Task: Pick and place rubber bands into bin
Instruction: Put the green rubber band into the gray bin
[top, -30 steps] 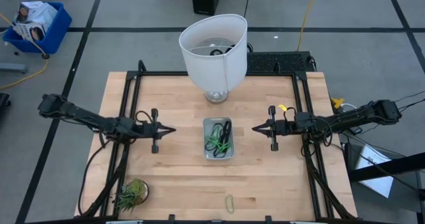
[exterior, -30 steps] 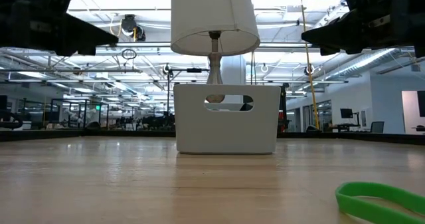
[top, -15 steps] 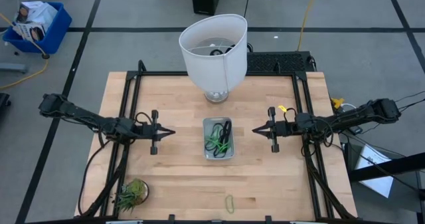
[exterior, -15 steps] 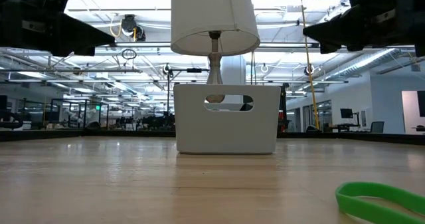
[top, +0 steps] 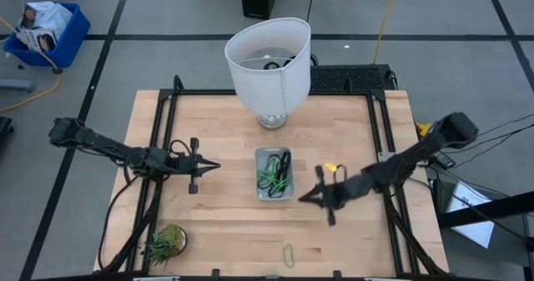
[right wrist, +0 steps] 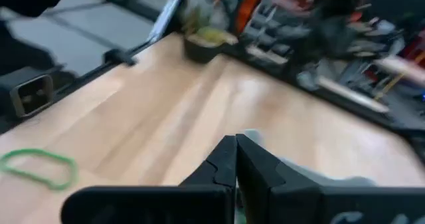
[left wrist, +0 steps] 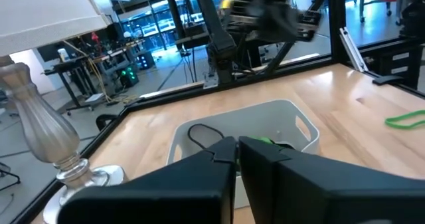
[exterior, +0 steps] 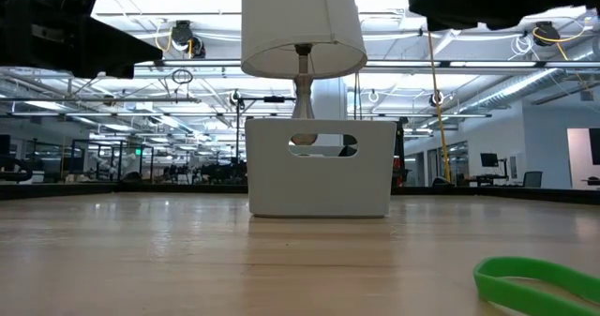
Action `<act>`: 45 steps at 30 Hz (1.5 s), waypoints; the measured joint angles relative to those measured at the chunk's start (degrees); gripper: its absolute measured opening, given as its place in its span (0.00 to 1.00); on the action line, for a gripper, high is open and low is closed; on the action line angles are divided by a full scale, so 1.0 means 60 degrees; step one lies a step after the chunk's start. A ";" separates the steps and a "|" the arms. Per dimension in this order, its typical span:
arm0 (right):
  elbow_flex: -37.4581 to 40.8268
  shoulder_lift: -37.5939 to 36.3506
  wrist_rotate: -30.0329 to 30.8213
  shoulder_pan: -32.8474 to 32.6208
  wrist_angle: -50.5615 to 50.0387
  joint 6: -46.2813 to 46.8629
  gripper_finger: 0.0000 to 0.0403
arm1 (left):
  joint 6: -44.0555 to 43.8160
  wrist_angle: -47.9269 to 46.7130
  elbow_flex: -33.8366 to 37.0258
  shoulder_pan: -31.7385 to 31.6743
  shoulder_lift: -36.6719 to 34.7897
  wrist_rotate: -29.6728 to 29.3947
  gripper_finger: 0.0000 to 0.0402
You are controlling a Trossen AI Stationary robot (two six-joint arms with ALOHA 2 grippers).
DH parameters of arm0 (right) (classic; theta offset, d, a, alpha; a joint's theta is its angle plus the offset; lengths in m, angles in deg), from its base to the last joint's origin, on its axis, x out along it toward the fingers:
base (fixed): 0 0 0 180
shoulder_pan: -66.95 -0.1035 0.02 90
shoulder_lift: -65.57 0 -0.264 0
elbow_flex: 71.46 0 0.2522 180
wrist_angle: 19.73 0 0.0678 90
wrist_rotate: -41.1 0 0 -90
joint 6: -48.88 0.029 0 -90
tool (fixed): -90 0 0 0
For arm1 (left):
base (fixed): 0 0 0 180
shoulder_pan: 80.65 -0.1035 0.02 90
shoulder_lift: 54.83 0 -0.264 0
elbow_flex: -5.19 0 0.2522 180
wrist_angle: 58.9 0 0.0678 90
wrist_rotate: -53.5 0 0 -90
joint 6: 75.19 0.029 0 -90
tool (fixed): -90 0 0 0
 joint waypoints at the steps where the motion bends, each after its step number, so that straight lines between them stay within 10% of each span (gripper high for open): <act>1: -0.0340 0.0395 0.0092 -0.0199 -0.0209 0.0119 0.00 | -0.0062 0.0000 0.0000 0.0000 0.0000 0.0000 0.07; 11: -0.2771 0.3593 0.0126 -0.1707 -0.1294 0.1160 0.03 | -0.0514 0.0004 -0.0006 0.0000 0.0000 0.0000 0.08; 27: -0.3461 0.5795 -0.0615 -0.2006 -0.0809 0.3007 0.48 | -0.0792 -0.0013 -0.0011 0.0000 0.0000 0.0055 0.08; 45: -0.3469 0.7502 -0.1306 -0.1620 0.0555 0.3398 0.39 | -0.0826 -0.0514 -0.0015 0.0000 0.0004 0.0053 0.08</act>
